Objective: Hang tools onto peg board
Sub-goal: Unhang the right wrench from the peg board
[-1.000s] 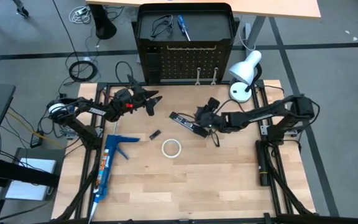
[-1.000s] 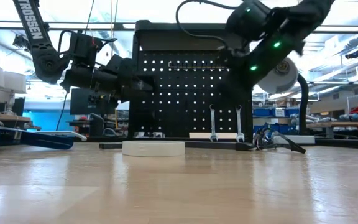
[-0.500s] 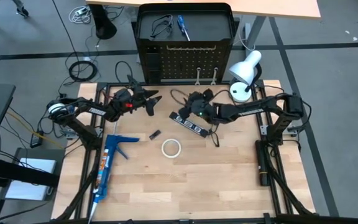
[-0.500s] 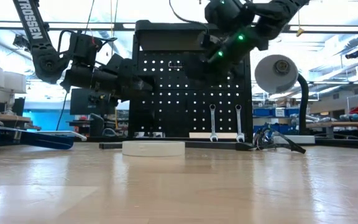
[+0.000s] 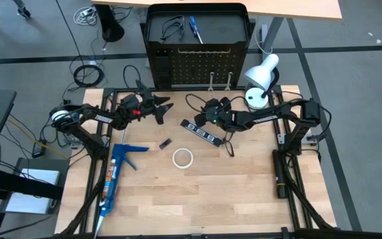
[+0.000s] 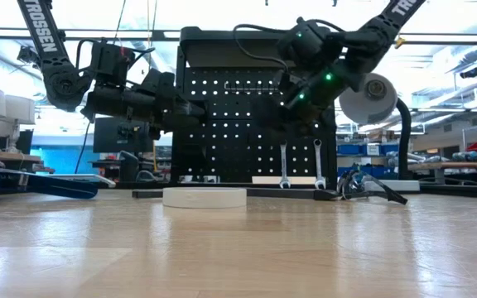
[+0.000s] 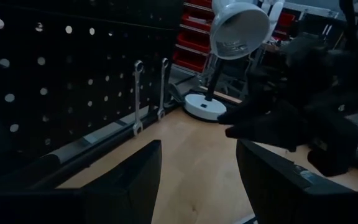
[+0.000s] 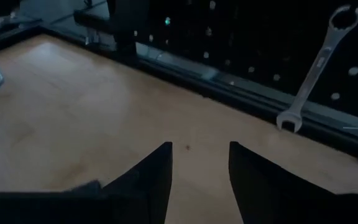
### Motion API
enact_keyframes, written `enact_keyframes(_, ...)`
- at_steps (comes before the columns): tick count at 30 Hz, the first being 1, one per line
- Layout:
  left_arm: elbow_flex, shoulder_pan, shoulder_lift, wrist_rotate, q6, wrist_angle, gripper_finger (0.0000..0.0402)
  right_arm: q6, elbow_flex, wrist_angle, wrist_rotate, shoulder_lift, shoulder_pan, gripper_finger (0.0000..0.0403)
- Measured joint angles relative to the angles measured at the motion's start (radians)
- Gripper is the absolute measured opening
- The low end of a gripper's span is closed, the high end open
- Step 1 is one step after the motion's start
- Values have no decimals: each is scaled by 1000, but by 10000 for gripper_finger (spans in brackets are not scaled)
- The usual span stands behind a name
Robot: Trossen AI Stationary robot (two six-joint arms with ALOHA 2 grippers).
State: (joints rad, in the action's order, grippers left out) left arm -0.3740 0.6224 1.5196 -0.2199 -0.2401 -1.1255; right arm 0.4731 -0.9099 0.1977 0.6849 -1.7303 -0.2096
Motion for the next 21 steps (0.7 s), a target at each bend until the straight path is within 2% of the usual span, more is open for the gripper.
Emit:
enact_keyframes(9,0,0,0,-2,0,-1,213,22,18,0,-35,7,0,160)
enact_keyframes(14,0,0,0,2,21,0,213,-60,18,-1,-27,12,6,161)
enact_keyframes(17,0,0,0,8,26,0,213,-196,18,12,-25,12,-4,162)
enact_keyframes(21,0,0,0,10,26,-6,213,-468,18,55,-19,3,-19,160)
